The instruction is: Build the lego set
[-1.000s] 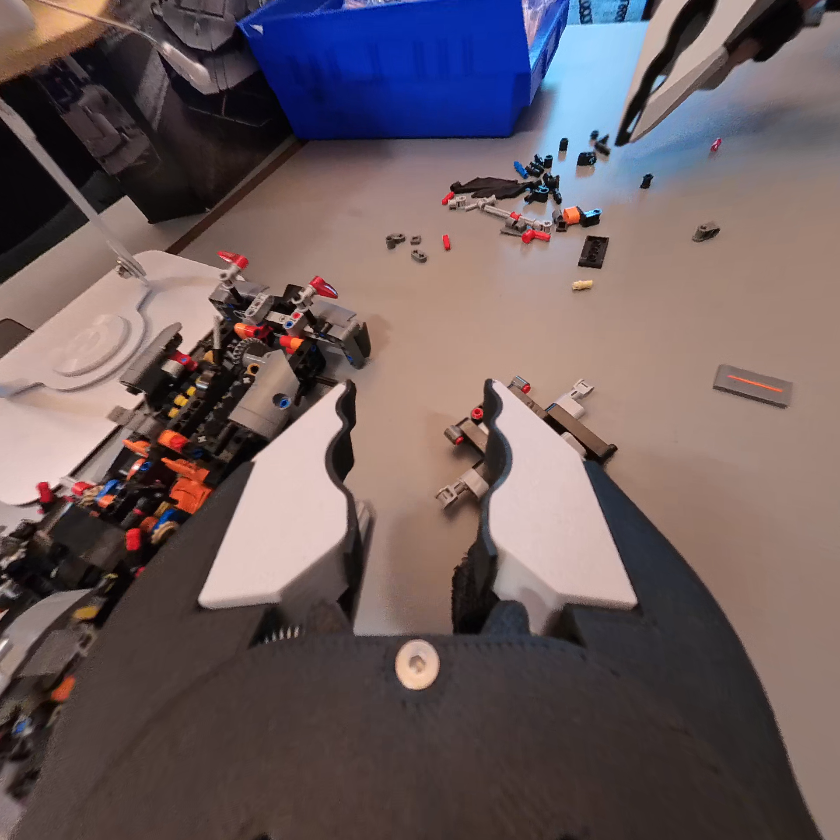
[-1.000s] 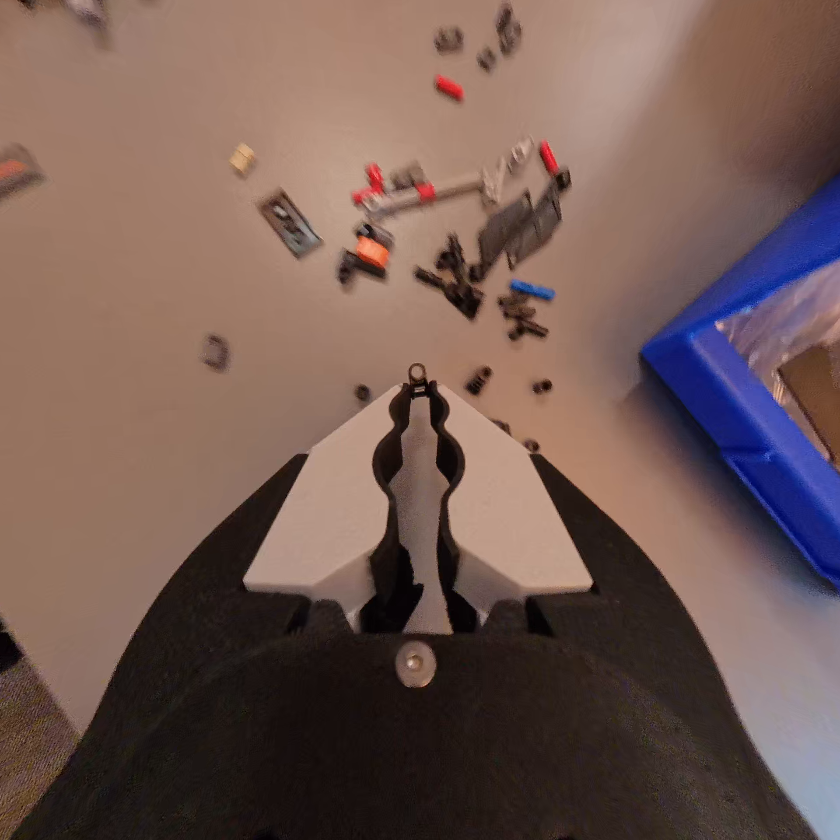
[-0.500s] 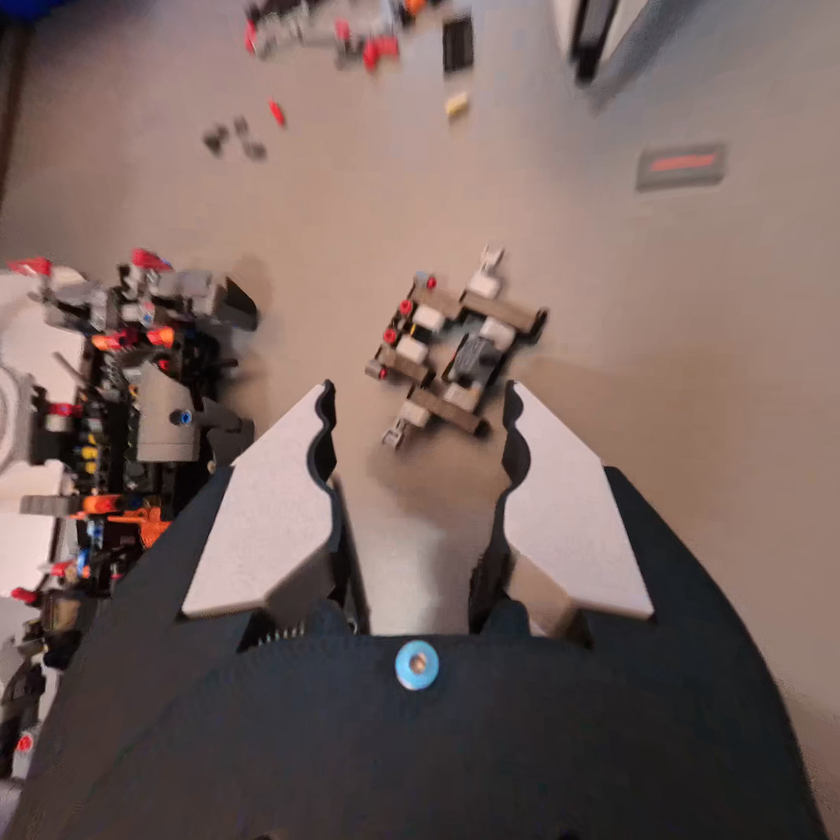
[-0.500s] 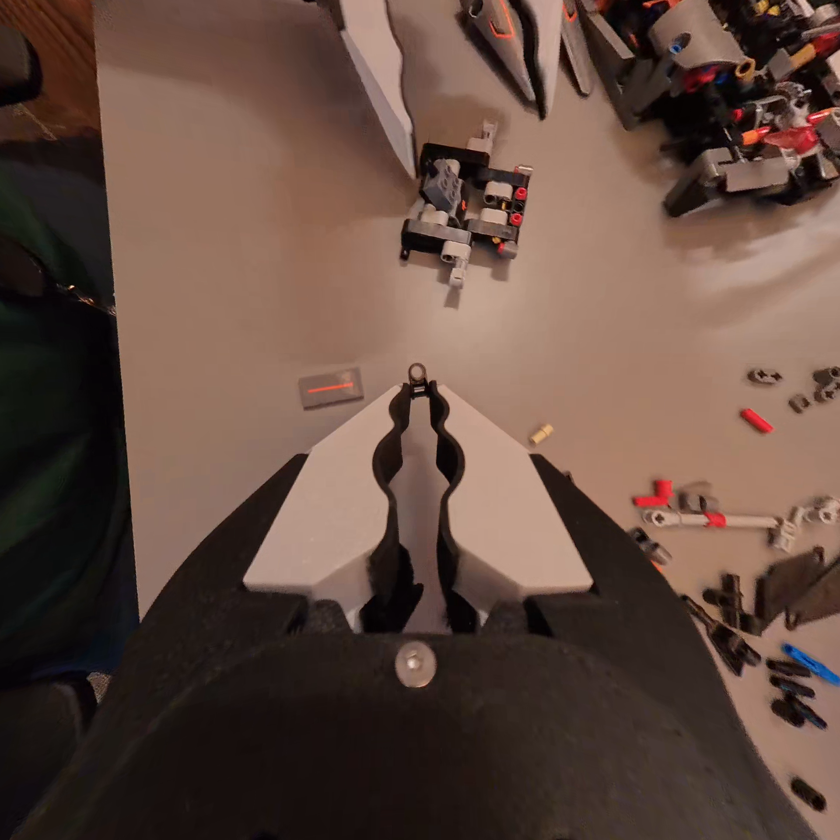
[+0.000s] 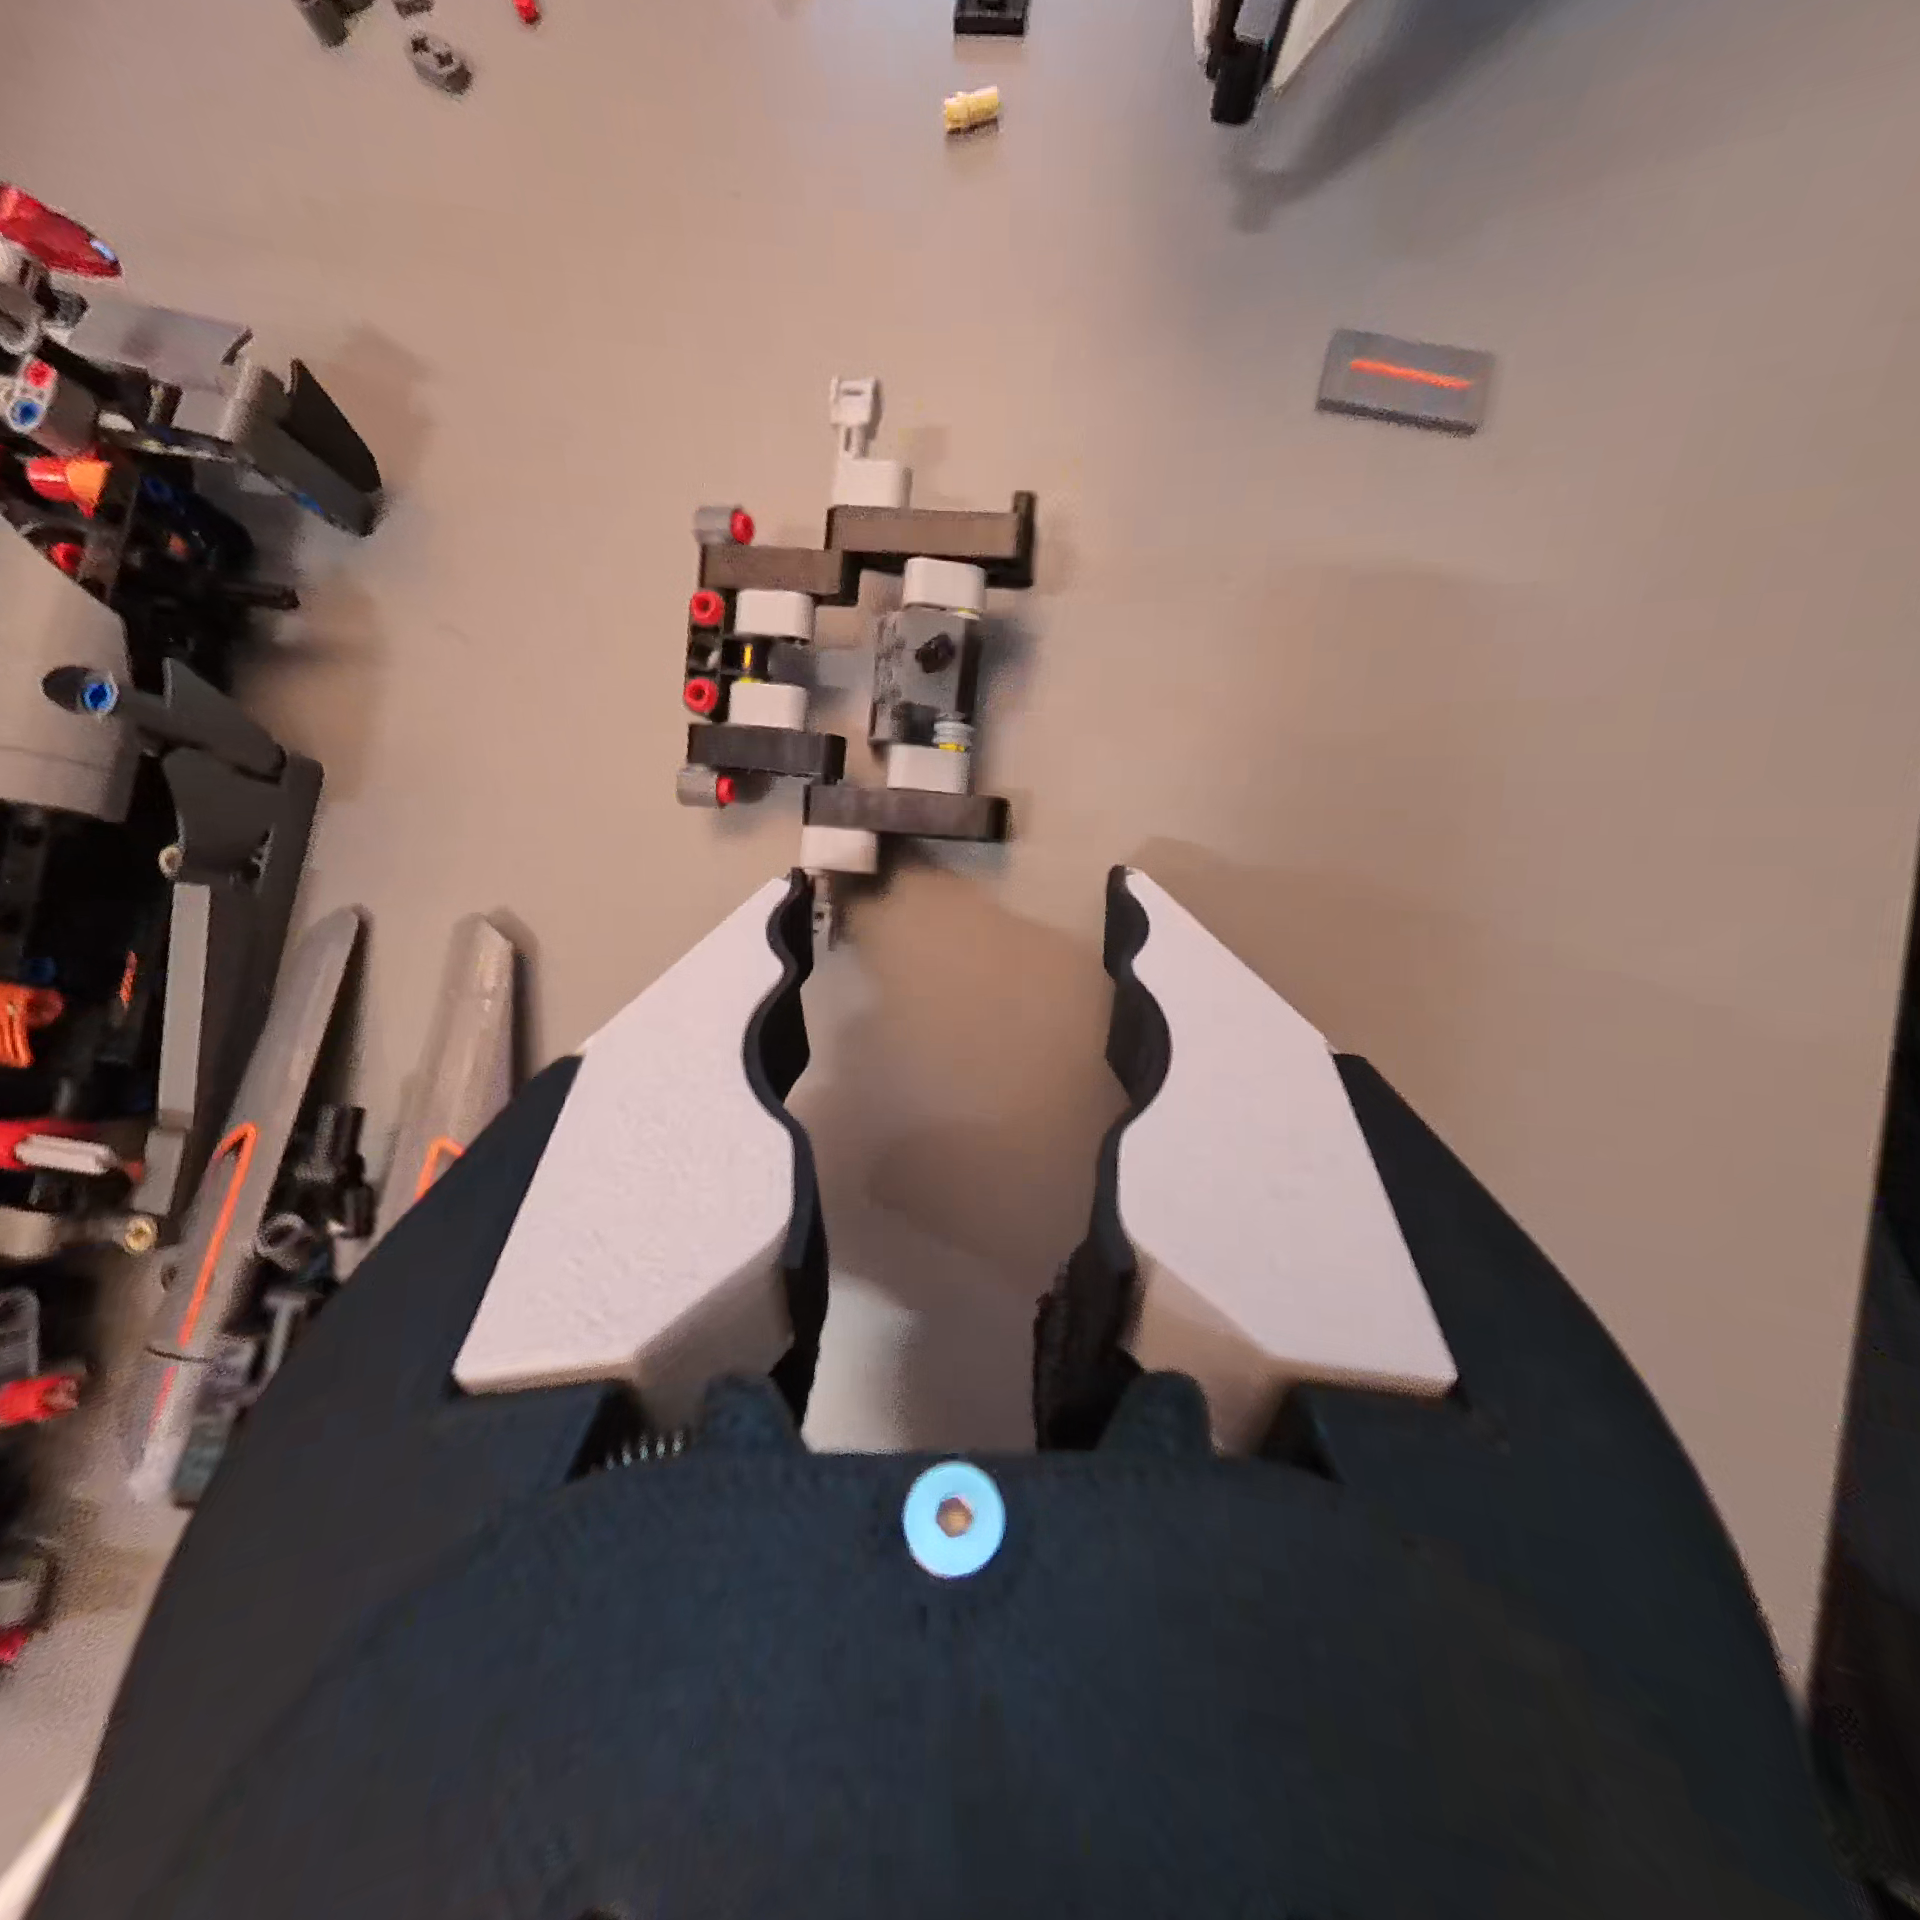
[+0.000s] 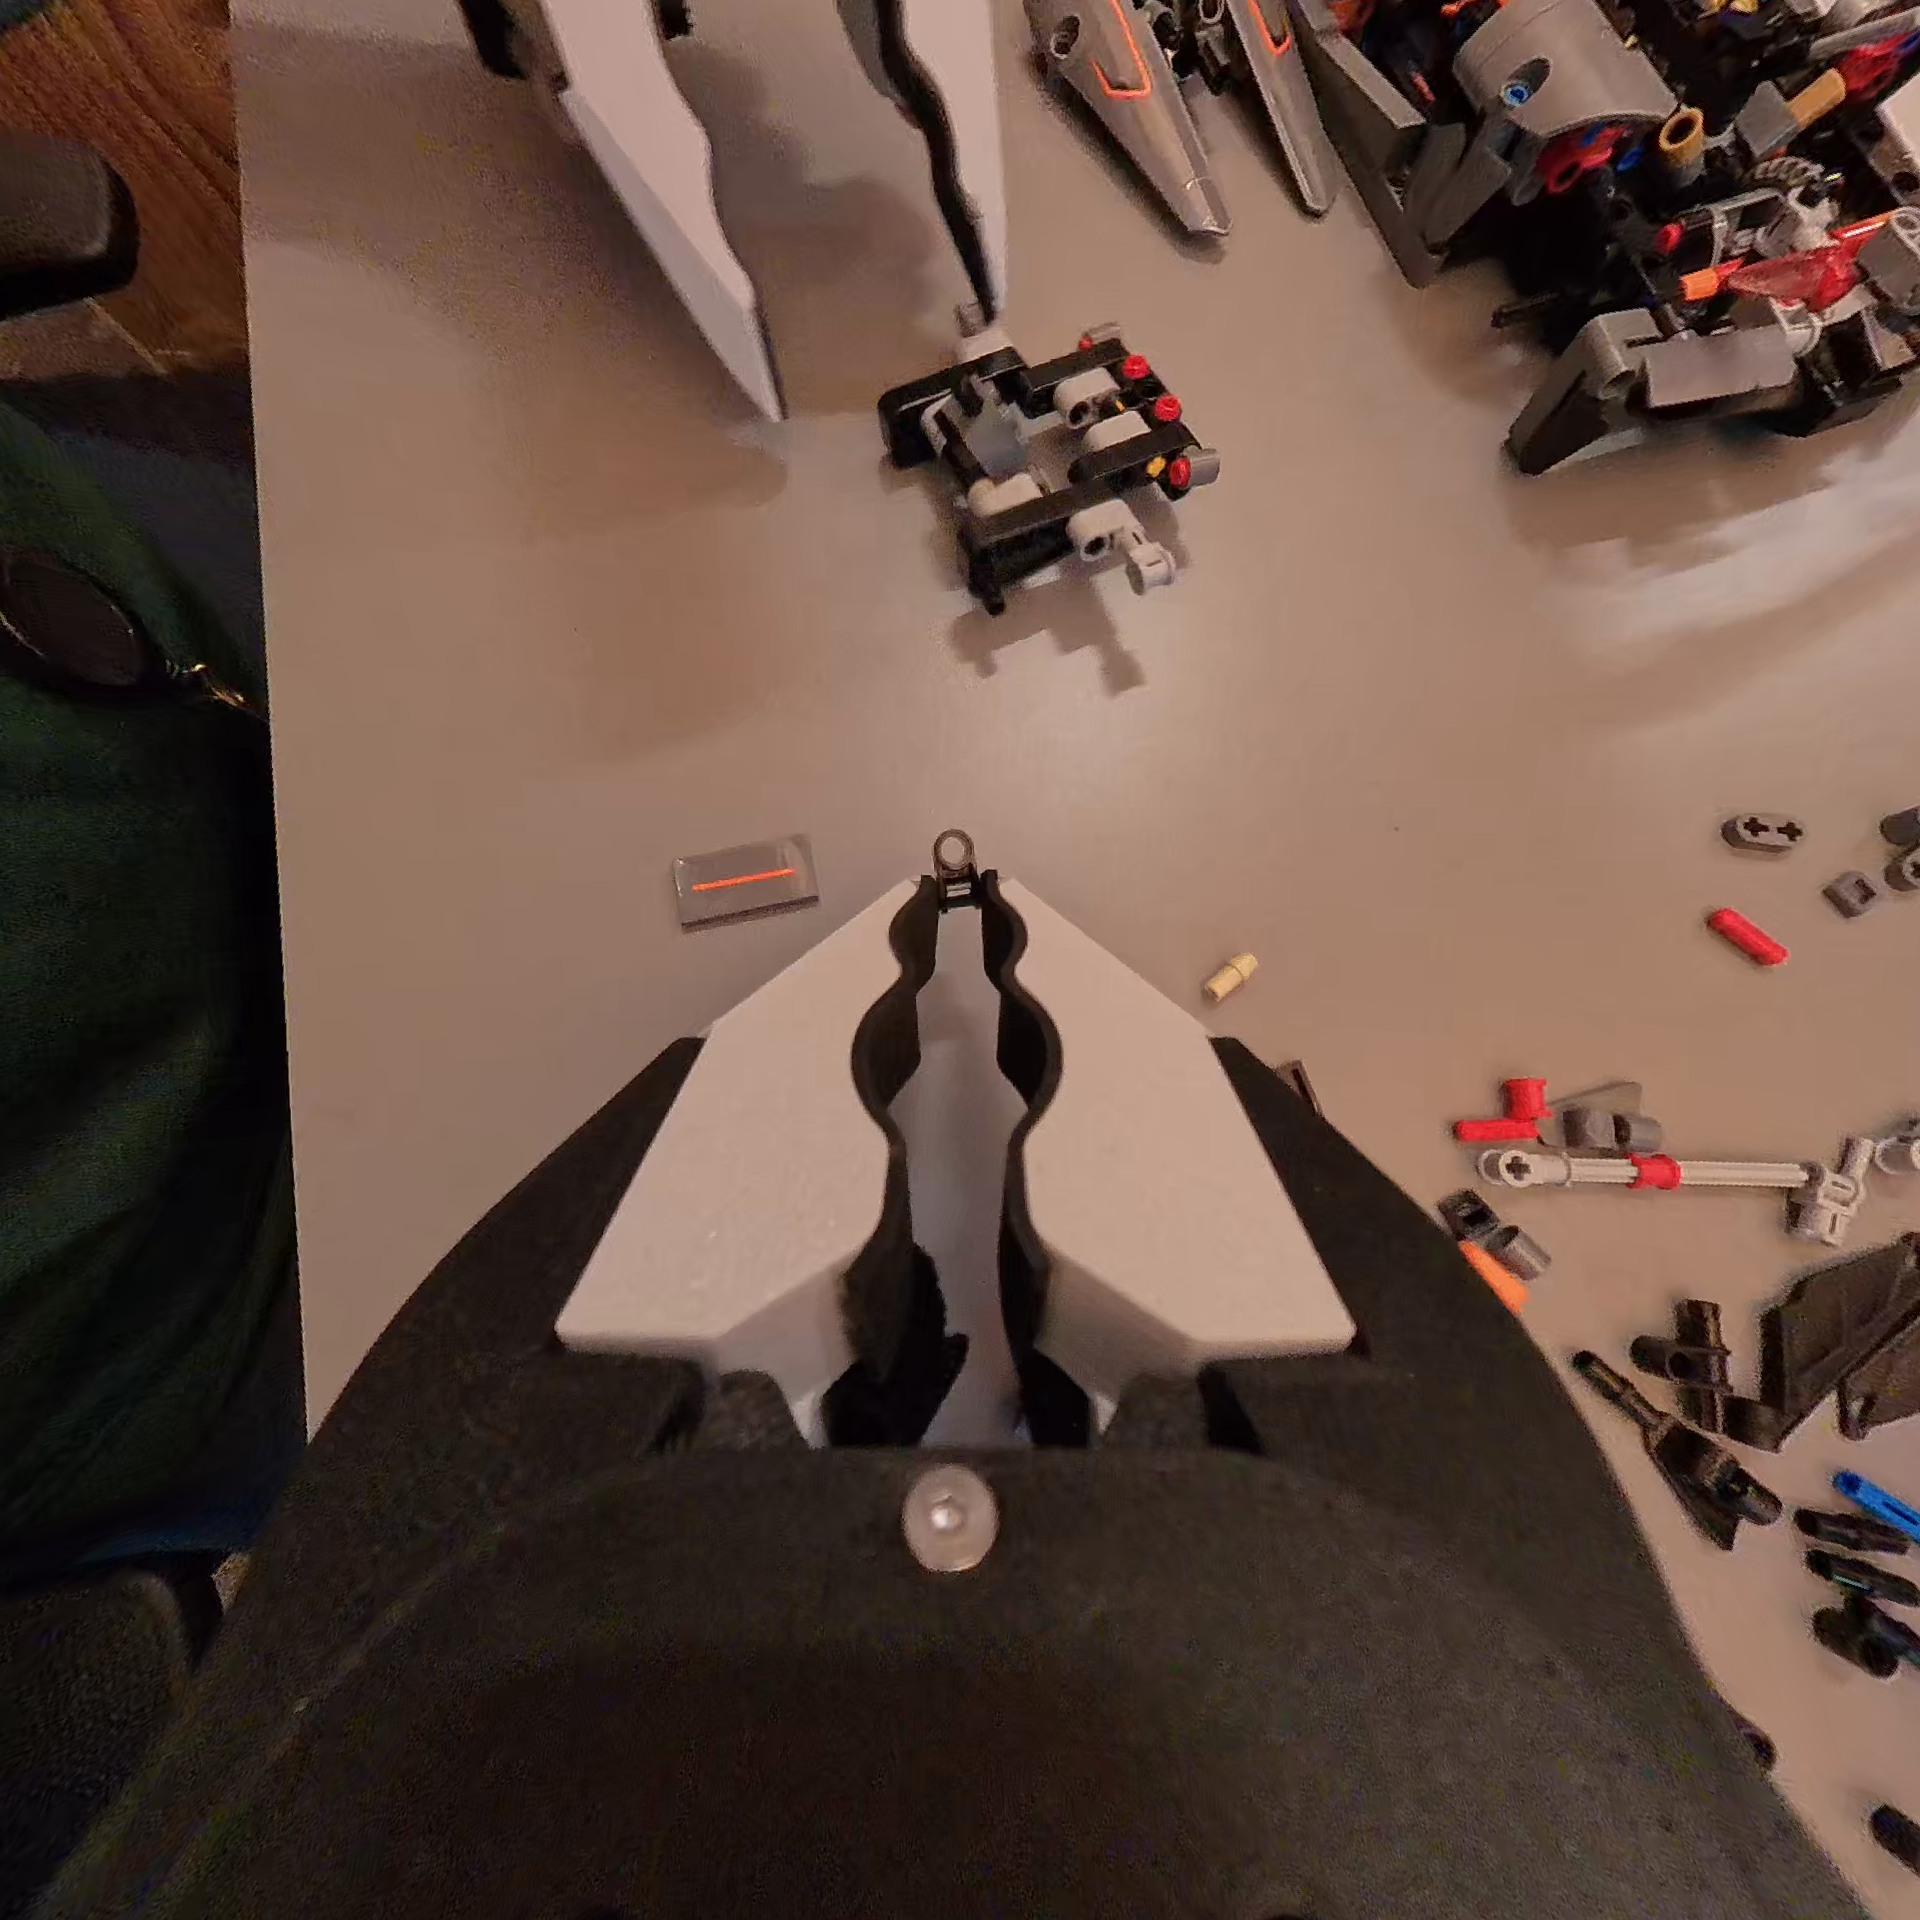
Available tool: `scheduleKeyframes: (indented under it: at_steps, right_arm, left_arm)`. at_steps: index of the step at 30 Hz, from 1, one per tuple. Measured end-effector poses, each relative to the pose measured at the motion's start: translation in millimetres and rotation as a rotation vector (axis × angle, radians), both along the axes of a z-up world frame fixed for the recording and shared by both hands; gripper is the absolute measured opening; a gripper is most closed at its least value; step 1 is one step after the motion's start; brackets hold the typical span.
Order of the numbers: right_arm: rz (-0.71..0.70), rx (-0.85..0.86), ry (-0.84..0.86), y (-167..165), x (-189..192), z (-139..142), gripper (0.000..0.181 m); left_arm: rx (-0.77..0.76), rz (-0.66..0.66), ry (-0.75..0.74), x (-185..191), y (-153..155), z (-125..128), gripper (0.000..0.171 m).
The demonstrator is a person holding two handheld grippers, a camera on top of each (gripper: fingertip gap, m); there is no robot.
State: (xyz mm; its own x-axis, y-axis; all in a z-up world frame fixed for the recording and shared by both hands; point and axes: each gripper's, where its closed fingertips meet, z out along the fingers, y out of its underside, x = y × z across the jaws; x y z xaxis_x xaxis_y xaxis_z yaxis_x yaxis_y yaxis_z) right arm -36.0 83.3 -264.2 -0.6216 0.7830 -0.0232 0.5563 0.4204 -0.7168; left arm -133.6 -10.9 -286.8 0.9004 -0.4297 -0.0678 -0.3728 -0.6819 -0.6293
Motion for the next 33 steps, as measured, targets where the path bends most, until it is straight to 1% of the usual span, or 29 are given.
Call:
scheduleKeyframes:
  at_steps: [3,5,7,10,13,16,20,24,29,33]
  right_arm:
    - [-0.011,-0.011,0.001,3,0,-2,0.006]
    - [-0.017,-0.01,0.002,5,0,-3,0.006]
    - [-0.023,-0.003,0.004,7,1,-2,0.006]
    - [-0.031,0.009,-0.004,9,3,-3,0.006]
    - [-0.04,0.016,-0.02,11,6,-6,0.006]
    - [-0.043,0.03,-0.033,12,6,-10,0.006]
    - [-0.038,0.045,-0.061,9,4,-17,0.006]
    - [-0.049,0.091,-0.106,12,0,-31,0.006]
    - [-0.052,0.102,-0.11,11,-3,-32,0.006]
    - [-0.065,0.105,-0.115,12,-5,-31,0.011]
  left_arm:
    - [0.021,0.025,-0.027,18,-2,3,0.056]
    - [0.027,0.067,-0.003,25,0,1,0.058]
    - [0.061,0.071,0.018,34,2,1,0.062]
    - [0.095,0.081,-0.012,40,1,7,0.062]
    - [0.122,0.113,-0.029,34,-2,13,0.062]
    - [0.145,0.139,-0.008,25,-5,16,0.061]
    - [0.148,0.162,0.001,17,-7,14,0.062]
    - [0.152,0.169,0.024,12,-8,11,0.062]
    - [0.147,0.19,0.044,3,-12,6,0.062]
    - [0.15,0.207,0.043,-2,-15,2,0.062]
